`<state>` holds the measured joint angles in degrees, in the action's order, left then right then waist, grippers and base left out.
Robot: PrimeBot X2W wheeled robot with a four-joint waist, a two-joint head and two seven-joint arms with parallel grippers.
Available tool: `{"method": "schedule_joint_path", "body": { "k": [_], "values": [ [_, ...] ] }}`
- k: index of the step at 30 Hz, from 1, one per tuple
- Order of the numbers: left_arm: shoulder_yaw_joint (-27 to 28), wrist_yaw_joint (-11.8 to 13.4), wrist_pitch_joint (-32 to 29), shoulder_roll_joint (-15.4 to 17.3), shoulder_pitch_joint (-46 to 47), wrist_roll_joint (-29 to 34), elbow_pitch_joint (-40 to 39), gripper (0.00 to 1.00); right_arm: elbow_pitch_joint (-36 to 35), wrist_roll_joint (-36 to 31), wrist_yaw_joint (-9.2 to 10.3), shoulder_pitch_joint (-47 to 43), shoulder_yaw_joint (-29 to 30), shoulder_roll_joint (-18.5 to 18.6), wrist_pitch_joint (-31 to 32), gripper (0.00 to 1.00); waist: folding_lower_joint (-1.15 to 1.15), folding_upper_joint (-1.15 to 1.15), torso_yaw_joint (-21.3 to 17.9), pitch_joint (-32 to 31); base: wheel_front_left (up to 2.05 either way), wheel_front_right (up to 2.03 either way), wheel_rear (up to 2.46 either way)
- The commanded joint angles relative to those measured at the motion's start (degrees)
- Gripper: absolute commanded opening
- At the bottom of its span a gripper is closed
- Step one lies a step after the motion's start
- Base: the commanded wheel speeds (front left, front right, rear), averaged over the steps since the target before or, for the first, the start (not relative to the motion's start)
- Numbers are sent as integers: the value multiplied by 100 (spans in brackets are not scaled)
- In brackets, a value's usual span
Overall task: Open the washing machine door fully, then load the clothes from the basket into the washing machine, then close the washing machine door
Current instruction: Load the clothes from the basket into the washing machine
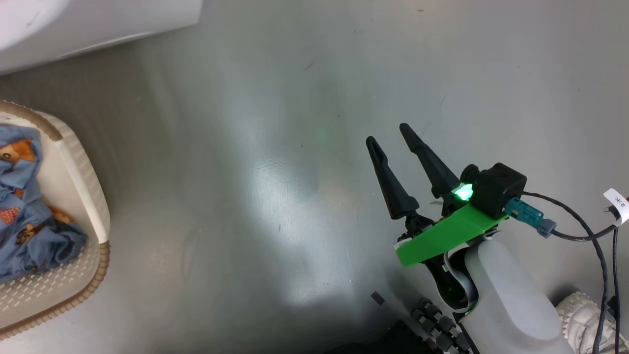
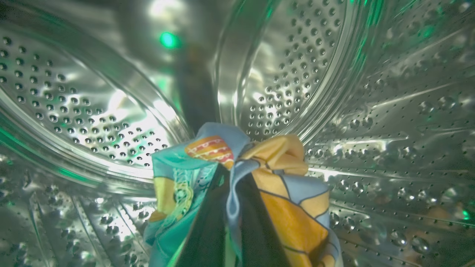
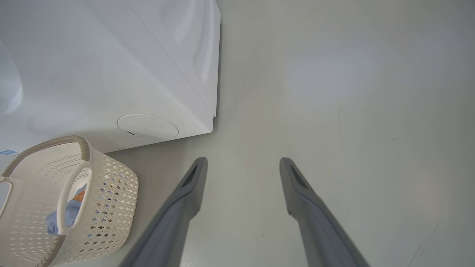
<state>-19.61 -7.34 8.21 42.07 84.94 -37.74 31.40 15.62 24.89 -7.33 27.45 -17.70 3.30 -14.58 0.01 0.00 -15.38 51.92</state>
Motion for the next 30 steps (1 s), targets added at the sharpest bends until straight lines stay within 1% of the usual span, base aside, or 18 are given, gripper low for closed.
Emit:
{"method": "schedule_joint_path", "body": {
  "k": [1, 6, 8, 9, 11, 14, 16, 17, 18, 19, 24, 30],
  "values": [
    [92, -3, -278, 321, 126, -116, 66, 0, -69, 83, -16, -186, -127, -42, -42, 100, -1, 0, -15, 13, 0, 0, 0],
    [18, 6, -790, 240, 230, -293, 319, 0, -28, 112, -16, -185, -156, -42, -42, 100, -1, 0, -8, 16, 0, 0, 0],
    [-7, 41, -1028, 202, 218, -375, 430, 0, -15, 117, -16, -183, -166, -42, -42, 100, -1, 0, -1, 9, 0, 0, 0],
    [-7, 41, -1028, 202, 218, -375, 430, 0, -15, 117, -16, -183, -166, -42, -42, 100, -1, 0, -1, 9, 0, 0, 0],
    [-21, 100, -1229, 182, 210, -435, 516, 0, -9, 118, -16, -175, -173, -42, -42, 100, -1, 0, 5, 7, 0, 0, 0],
    [-33, 140, -1318, 185, 214, -459, 532, 0, -13, 112, -16, -161, -163, -42, -42, 100, -1, 0, 14, 12, 0, 0, 0],
    [-45, 186, -1287, 200, 204, -425, 531, 0, -10, 106, -16, -152, -154, -42, -42, 100, -1, 0, 23, 10, 0, 0, 0],
    [-51, 222, -1240, 209, 197, -391, 529, 2, -7, 102, -16, -148, -151, -42, -42, 100, -1, 0, 28, 6, 0, 0, 0],
    [-46, 251, -1217, 204, 182, -391, 542, 47, -5, 101, -16, -144, -148, -42, -42, 100, -1, 0, 33, -2, 0, 0, 0],
    [-49, 267, -1194, 200, 165, -386, 545, 100, -3, 100, -16, -142, -145, -42, -42, 100, -1, 0, 39, -12, 0, 0, 0],
    [-22, 374, -1137, 125, 4, -461, 620, 100, 13, 86, -16, -133, -123, -42, -42, 100, -1, 0, 79, -126, 0, 0, 0],
    [21, 383, -902, 89, -390, -575, 613, 100, 44, 11, -16, -174, -40, -42, -42, 100, -1, 0, 180, -365, 0, 0, 0]
  ]
}}
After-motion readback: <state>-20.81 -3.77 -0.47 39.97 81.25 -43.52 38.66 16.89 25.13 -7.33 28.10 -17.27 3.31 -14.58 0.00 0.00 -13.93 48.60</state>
